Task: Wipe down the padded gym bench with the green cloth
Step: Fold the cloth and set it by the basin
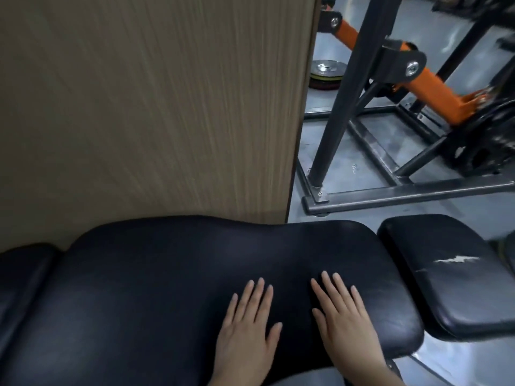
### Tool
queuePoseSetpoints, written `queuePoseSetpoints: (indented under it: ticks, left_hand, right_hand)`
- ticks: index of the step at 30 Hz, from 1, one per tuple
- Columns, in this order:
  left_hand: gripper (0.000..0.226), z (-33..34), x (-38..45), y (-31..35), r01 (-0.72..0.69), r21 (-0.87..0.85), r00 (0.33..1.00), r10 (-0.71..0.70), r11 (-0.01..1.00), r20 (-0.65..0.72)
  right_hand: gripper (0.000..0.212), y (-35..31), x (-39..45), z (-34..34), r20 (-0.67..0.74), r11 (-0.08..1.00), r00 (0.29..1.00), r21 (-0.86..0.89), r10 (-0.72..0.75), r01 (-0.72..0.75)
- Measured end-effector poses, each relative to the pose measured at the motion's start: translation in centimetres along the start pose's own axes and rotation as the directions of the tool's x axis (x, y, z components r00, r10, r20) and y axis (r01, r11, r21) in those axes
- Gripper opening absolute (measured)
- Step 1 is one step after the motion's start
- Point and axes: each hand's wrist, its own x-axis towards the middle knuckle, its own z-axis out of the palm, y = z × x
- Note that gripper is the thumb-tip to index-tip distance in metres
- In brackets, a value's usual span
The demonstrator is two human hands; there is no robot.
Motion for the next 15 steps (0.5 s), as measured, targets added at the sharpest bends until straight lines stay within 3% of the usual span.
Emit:
queuePoseSetpoints:
  ticks: [2, 6, 15]
  left_hand:
    - [0.064, -0.4, 0.0, -1.8, 0.019, 0.061, 1.0, -0.019, 0.998, -0.009]
    - [0.07, -1.2, -0.8, -5.2, 0.219, 0.057, 0.975, -0.215, 0.974, -0.065]
    - [0.064, -0.6, -2.6, -5.4, 0.24, 0.018, 0.964, -0.236, 0.971, -0.12]
  right_hand:
    - [0.063, -0.2, -0.1, 0.1, -0.022, 1.0, 1.0, -0.013, 0.012, -0.013]
    - [0.065, -0.4, -0.1, 0.1, -0.014, 0.999, 1.0, -0.052, 0.016, -0.016]
    - [0.064, -0.2, -0.3, 0.0, -0.051, 0.999, 0.998, -0.045, -0.027, 0.025]
